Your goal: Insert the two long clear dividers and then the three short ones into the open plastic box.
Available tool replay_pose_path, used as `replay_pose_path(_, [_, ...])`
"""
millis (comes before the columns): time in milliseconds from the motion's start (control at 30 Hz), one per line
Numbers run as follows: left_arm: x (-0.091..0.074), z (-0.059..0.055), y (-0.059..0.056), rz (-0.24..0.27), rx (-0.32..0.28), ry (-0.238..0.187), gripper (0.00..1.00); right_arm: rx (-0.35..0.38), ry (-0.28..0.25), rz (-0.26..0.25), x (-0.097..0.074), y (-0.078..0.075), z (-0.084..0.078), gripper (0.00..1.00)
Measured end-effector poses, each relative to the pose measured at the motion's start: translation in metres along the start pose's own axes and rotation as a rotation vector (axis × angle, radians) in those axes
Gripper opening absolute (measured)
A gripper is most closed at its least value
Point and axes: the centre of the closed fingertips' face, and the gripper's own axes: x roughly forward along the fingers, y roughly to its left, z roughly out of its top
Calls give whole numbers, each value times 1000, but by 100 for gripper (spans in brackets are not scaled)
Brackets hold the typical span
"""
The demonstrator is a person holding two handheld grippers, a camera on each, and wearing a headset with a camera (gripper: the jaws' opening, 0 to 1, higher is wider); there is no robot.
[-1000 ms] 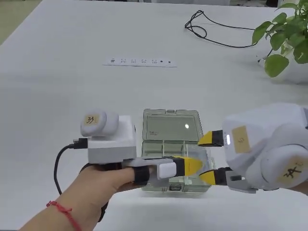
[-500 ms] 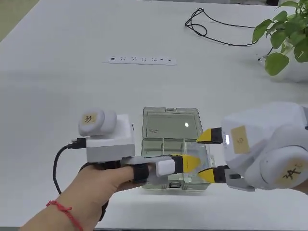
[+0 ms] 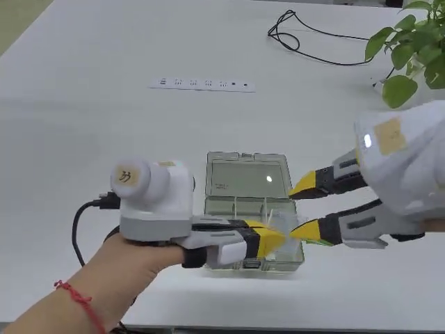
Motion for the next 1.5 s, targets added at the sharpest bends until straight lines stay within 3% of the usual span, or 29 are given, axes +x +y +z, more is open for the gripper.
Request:
replay_pose_path(100, [-2,2,-11,-54,124,-5,0,48,-24,91,-4,5,-1,21])
replay_pose_path(167, [-3,1,-17,-76,174,4,0,40,-17,126,-6,6,-5,18])
replay_pose_path(367, [-6,-1,-25,-117,247,21,0,70,-25,256,-6,25,-3,15])
replay_pose_path(500, [-7,0,-29,-135,260,19,0,66,-26,289,-3,33,0,13])
replay_pose_path(967, [-8,4,-34,-158,298,14,0,76,-39,334,0,40,6,4])
replay_pose_path(1500, [-10,4,-30,-134,318,4,0,77,-40,320,4,39,6,3])
